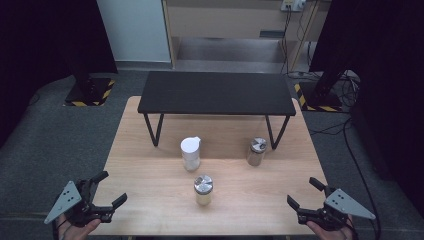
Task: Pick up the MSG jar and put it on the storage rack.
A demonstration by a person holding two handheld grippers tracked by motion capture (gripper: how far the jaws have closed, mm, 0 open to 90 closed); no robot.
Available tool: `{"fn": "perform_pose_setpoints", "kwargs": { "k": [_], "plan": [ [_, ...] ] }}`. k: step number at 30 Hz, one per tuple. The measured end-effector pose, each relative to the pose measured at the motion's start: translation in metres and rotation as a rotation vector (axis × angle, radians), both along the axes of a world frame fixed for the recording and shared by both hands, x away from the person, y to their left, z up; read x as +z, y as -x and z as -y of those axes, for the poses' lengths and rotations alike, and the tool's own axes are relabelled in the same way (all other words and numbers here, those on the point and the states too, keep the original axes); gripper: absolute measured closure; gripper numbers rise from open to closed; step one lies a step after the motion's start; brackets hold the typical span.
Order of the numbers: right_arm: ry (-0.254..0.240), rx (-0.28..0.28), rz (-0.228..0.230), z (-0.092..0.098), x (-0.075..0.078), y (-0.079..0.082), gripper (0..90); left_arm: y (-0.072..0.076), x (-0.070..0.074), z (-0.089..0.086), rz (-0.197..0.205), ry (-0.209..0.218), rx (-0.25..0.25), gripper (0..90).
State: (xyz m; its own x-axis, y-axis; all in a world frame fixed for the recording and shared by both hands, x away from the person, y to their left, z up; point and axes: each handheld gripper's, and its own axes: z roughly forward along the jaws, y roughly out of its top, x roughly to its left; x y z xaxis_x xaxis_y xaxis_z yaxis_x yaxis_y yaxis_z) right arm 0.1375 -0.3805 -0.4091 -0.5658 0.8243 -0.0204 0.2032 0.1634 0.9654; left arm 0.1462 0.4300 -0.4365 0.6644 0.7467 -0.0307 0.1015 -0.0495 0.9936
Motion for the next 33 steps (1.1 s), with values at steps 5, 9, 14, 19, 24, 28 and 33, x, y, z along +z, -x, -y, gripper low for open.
{"fn": "perform_pose_setpoints", "kwargs": {
  "k": [5, 9, 14, 19, 24, 28, 33],
  "plan": [
    [-0.007, -0.003, -0.006, 0.0012, -0.0006, 0.0002, 5.1, -0.0001, 0.0005, 0.0008, -0.002, -0.002, 0.002, 0.4],
    [-0.004, -0.003, -0.010, 0.0008, 0.0003, 0.0006, 4.8, -0.0001, 0.0004, 0.0005, -0.006, -0.005, 0.002, 0.4],
    [0.012, 0.000, -0.009, -0.0017, 0.0027, 0.0021, 4.8, -0.0002, 0.0006, 0.0003, -0.008, -0.008, 0.001, 0.3],
    [0.025, -0.003, -0.013, -0.0039, 0.0046, 0.0027, 4.7, 0.0001, 0.0002, -0.0005, -0.019, 0.000, 0.008, 0.2],
    [0.032, -0.008, -0.013, -0.0050, 0.0052, 0.0027, 4.8, -0.0015, 0.0004, 0.0002, -0.027, -0.006, 0.007, 0.1],
    [0.033, -0.012, -0.017, -0.0056, 0.0059, 0.0027, 4.8, -0.0018, 0.0008, 0.0010, -0.028, -0.010, 0.008, 0.2],
    [0.037, -0.017, -0.023, -0.0067, 0.0068, 0.0029, 4.9, -0.0023, 0.0007, 0.0011, -0.032, -0.006, 0.008, 0.2]
  ]
}}
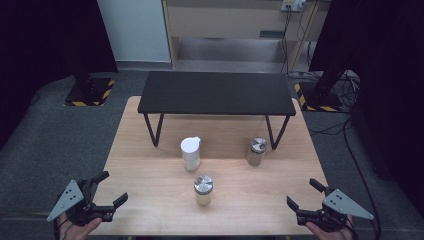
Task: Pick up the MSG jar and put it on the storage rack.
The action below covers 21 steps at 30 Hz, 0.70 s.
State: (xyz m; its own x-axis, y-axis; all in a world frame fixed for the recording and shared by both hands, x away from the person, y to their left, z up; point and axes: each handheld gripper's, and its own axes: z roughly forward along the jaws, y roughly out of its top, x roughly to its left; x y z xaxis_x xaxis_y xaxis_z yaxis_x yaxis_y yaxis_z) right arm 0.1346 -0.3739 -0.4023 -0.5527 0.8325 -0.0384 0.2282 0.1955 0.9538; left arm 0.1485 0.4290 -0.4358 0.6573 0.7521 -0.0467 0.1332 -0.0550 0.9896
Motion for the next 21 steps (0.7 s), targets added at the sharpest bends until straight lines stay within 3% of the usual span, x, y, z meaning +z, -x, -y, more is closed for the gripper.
{"fn": "perform_pose_setpoints", "kwargs": {
  "k": [8, 11, 21],
  "plan": [
    [-0.003, 0.001, -0.018, 0.001, 0.000, 0.000, 4.8, -0.001, 0.001, 0.001, -0.001, -0.002, -0.004, 0.2],
    [-0.019, -0.006, 0.001, 0.002, -0.002, 0.001, 4.9, -0.001, 0.001, 0.001, -0.004, 0.002, -0.004, 0.3],
    [-0.022, -0.003, -0.003, 0.003, -0.002, 0.001, 4.9, -0.005, 0.016, 0.009, -0.005, -0.023, -0.019, 0.2]
  ]
}}
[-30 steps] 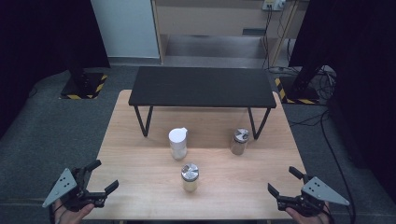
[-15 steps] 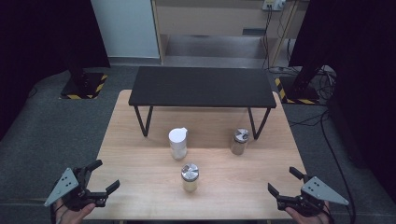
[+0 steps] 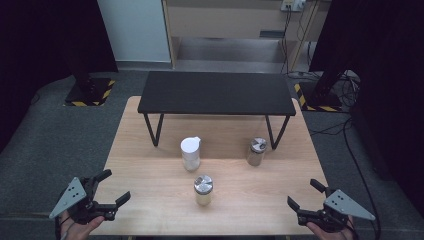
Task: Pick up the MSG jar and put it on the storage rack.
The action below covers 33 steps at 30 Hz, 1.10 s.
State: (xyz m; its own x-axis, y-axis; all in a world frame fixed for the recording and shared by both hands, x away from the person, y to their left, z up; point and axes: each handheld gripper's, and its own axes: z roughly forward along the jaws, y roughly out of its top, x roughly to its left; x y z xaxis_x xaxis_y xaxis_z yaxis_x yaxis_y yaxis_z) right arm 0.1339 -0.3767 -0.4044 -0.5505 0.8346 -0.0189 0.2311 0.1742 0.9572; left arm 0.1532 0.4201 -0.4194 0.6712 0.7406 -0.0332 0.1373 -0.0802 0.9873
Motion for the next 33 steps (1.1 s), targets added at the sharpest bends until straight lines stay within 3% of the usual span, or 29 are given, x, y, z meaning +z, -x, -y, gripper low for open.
{"fn": "perform_pose_setpoints", "kwargs": {
  "k": [14, 33],
  "plan": [
    [-0.007, 0.000, 0.001, 0.001, 0.000, 0.001, 4.8, -0.017, 0.038, 0.010, 0.005, -0.028, -0.025, 0.1],
    [-0.015, 0.006, 0.001, 0.002, -0.001, 0.000, 4.8, -0.055, 0.065, 0.024, -0.022, -0.027, -0.076, 0.0]
  ]
}}
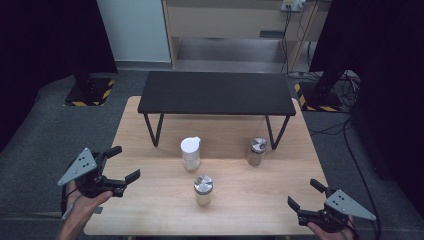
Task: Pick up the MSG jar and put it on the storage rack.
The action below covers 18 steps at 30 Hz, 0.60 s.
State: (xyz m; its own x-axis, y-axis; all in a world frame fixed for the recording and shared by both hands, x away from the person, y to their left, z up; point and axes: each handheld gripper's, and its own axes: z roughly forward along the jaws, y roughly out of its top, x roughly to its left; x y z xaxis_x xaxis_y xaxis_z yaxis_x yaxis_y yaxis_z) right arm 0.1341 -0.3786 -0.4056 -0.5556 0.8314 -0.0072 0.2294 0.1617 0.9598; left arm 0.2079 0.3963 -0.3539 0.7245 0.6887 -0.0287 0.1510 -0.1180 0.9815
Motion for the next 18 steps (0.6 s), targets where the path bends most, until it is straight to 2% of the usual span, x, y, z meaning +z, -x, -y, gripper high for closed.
{"fn": "perform_pose_setpoints", "kwargs": {
  "k": [18],
  "plan": [
    [0.002, 0.005, -0.001, 0.000, 0.000, 0.000, 4.9, -0.032, 0.011, 0.022, -0.022, -0.035, -0.048, 0.0]
  ]
}}
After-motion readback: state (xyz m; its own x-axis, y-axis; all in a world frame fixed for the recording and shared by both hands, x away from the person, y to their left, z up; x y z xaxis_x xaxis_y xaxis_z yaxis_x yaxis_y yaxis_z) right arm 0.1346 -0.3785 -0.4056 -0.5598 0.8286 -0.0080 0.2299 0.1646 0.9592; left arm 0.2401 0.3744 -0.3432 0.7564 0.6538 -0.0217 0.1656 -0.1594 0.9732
